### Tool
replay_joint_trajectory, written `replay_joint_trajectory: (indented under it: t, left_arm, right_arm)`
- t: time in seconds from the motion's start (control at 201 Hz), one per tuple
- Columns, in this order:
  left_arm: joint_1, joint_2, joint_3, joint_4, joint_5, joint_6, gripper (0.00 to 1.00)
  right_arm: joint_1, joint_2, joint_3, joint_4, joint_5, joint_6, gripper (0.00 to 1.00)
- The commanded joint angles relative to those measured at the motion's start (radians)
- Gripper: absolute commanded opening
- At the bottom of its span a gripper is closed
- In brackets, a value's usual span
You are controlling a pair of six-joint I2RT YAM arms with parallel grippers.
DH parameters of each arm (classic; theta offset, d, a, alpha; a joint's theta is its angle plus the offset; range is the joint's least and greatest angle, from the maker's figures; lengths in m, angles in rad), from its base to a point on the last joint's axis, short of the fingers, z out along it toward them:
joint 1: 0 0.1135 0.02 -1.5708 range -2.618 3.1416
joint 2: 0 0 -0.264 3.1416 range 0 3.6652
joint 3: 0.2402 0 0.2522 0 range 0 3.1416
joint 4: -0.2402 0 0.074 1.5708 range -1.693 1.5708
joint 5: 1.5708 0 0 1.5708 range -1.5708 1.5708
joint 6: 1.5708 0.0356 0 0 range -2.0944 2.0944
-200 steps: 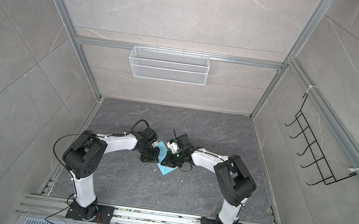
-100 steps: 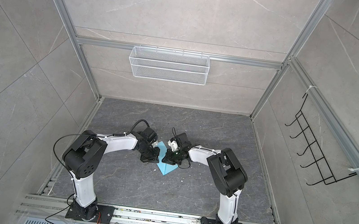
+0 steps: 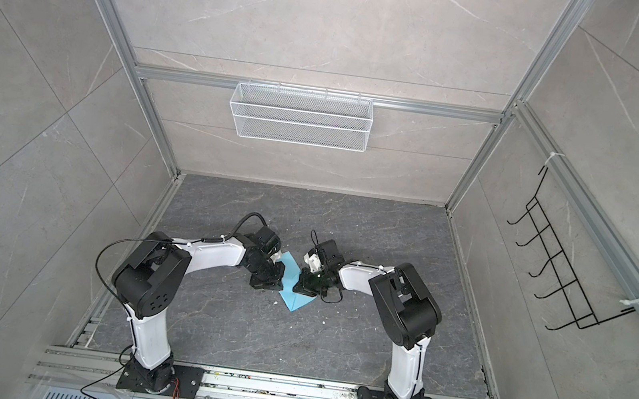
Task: Fold a paper plane with a square sheet of paper (pick it up from the middle)
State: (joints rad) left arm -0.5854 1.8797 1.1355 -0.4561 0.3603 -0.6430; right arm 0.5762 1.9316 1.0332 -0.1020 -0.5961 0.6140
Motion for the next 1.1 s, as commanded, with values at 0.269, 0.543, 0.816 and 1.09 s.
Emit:
replay_joint_trajectory:
  t: [0.269,0.543,0.816,1.09]
  left_arm:
    - [-0.006,-0.133,0.015,0.043,0.022,-0.062,0.17]
    - [-0.100,-0.178,-0.112,0.186,0.043,-0.192,0.13]
    - [-0.167,-0.106,-0.121,0.213,0.023,-0.225,0.07]
    - [-0.174,-0.060,-0.135,0.206,0.015,-0.241,0.05]
  right_arm:
    - [-0.004,0.031,-0.046,-0.020,0.070,0.094,0.06]
    - [-0.004,0.040,-0.050,-0.021,0.079,0.136,0.06]
    - [-0.007,0.036,-0.062,0.004,0.074,0.149,0.05]
    - [-0.013,0.031,-0.078,0.018,0.065,0.148,0.06]
